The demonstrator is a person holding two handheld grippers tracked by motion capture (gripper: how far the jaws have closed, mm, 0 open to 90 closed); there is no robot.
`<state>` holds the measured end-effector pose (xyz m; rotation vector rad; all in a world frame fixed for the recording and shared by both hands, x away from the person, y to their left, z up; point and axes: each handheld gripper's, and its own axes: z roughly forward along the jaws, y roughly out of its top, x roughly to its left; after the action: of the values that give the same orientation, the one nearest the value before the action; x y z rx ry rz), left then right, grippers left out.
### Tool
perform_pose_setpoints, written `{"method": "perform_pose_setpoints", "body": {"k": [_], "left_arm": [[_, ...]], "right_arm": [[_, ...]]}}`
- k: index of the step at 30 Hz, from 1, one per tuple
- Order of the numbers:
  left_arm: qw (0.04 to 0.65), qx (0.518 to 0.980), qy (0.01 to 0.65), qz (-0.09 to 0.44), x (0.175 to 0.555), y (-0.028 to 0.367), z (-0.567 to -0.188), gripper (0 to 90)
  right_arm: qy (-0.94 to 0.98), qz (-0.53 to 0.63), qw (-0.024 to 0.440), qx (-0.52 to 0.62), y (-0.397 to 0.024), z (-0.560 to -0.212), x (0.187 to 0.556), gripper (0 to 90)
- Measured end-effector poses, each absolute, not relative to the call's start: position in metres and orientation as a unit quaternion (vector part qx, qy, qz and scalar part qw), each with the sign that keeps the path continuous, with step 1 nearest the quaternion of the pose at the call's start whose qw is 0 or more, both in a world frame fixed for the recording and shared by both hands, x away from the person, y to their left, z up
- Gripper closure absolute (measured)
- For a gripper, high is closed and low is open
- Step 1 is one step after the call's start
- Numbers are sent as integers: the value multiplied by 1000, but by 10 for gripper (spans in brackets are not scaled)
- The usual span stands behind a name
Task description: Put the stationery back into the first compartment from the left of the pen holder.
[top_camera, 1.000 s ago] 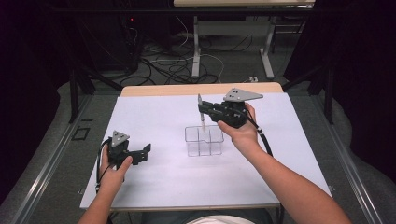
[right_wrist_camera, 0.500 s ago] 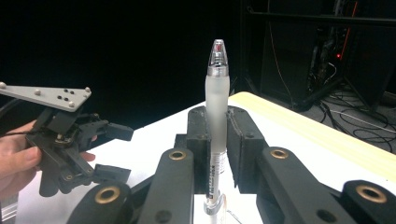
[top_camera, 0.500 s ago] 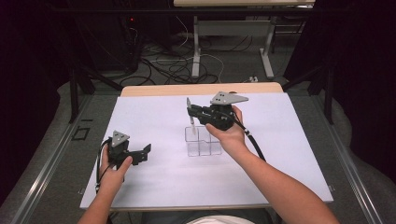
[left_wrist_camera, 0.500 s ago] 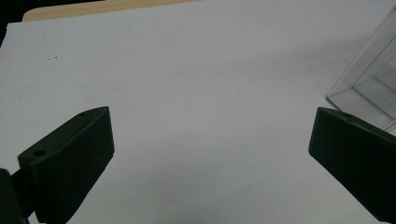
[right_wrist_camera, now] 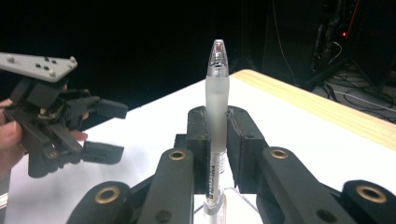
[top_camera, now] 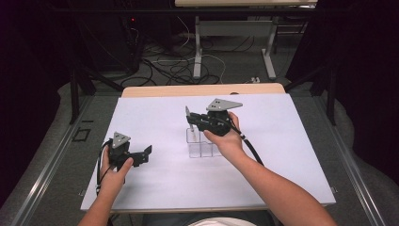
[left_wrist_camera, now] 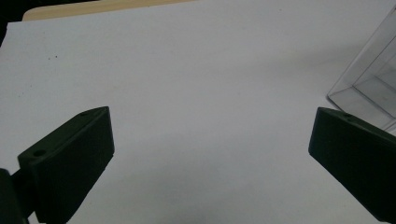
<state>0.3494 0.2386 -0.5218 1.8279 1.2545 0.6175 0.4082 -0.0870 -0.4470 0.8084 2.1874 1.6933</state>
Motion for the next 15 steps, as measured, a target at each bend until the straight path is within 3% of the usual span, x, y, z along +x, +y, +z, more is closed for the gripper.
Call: {"method": "perform_pose_setpoints", "body": {"k": [15], "left_arm": [[406,726,497,246,350,238,-522,4]], "right_arm": [[770,560,120,280,-85,-463,406,799]]}}
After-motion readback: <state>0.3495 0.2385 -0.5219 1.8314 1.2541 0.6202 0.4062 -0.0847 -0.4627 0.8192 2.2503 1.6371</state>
